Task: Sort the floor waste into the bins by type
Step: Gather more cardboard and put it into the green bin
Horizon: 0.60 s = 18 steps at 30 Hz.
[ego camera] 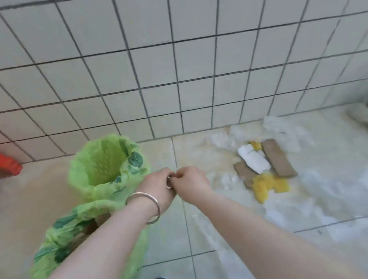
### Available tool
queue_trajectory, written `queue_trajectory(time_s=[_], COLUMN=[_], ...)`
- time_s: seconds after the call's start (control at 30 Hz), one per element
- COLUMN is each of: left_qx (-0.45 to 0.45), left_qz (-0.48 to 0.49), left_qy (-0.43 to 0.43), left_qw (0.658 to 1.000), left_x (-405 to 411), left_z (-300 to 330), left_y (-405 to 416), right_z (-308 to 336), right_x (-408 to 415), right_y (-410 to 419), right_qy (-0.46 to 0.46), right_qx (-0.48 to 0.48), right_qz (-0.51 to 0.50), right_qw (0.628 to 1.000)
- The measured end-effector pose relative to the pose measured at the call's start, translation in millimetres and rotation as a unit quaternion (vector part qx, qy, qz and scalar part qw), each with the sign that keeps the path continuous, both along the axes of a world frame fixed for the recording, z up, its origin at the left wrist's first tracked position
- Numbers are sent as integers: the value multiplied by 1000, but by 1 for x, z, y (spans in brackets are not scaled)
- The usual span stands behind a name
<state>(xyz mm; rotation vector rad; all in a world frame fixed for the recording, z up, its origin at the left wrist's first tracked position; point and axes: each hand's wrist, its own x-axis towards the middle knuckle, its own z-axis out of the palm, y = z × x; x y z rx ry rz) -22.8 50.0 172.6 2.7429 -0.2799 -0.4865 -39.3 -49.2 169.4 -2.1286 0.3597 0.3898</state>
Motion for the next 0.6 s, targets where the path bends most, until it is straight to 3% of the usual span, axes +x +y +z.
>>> queue_trajectory(time_s=[0.17,0.3,0.43,0.6], left_qx=[11,-12,-47,-111], left_qz=[-94,-130,-104,19], left_qy=[11,68,152,252], left_qw=[995,989,982,961], left_x=[12,23,45,75], left_z=[-5,-46,-102,-162], left_y=[-117,-188,-242,-288], right_z=[-9,-49,-101,-157], right_x=[-11,-9,9,45], right_y=[-108,-175,-228,-277], right_qy=[1,23,72,105], right_qx=[19,12,6,7], right_qz=[-113,-154,-186,-193], right_qw=[993,988,980,976])
